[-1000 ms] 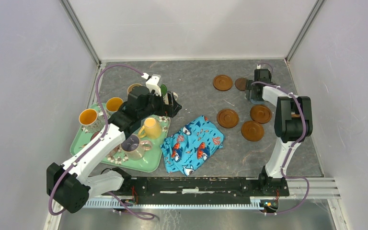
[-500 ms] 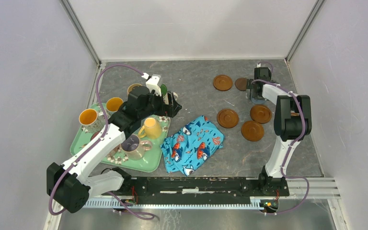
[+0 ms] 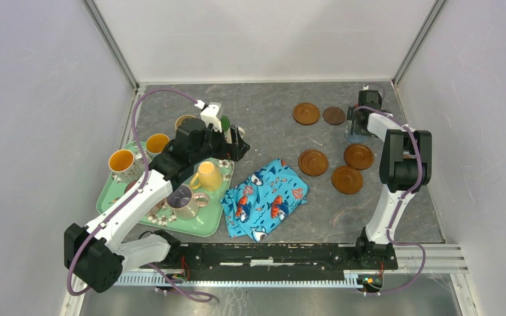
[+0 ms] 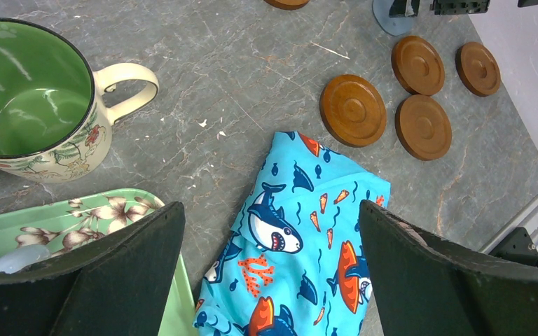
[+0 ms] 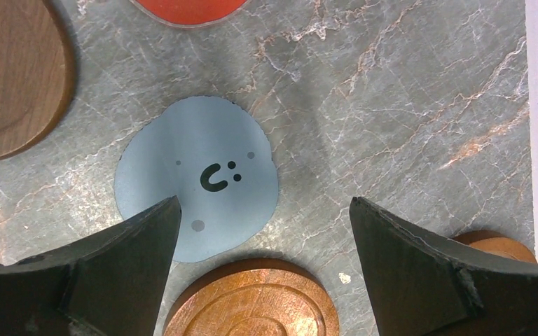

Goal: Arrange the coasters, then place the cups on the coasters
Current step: Move the coaster to the center of the board.

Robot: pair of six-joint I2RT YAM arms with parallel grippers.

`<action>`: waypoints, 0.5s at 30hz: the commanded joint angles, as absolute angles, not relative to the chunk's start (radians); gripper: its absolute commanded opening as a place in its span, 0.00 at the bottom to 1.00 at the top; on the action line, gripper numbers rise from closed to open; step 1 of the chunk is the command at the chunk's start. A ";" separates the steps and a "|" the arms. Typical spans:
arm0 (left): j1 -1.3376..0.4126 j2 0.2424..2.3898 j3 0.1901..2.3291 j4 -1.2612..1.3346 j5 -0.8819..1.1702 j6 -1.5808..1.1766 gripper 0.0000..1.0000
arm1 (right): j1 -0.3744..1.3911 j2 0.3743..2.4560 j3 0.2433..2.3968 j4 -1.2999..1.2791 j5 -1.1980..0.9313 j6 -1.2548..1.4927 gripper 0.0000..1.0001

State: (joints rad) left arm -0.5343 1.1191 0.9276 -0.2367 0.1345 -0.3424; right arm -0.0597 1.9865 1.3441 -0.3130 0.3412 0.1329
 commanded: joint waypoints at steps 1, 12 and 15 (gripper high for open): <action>-0.532 1.115 0.937 -0.215 0.155 -0.293 1.00 | -0.055 1.948 1.351 -0.289 0.327 0.141 0.98; -0.532 1.114 0.937 -0.216 0.154 -0.292 1.00 | 0.026 1.955 1.370 -0.284 0.321 0.115 0.98; -0.532 1.112 0.937 -0.215 0.153 -0.291 1.00 | 0.033 1.979 1.376 -0.290 0.319 0.116 0.98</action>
State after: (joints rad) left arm -0.5343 1.1191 0.9276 -0.2367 0.1345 -0.3428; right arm 0.0181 1.9762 1.3441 -0.3077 0.3214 0.1284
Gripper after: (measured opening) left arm 0.994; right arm 0.982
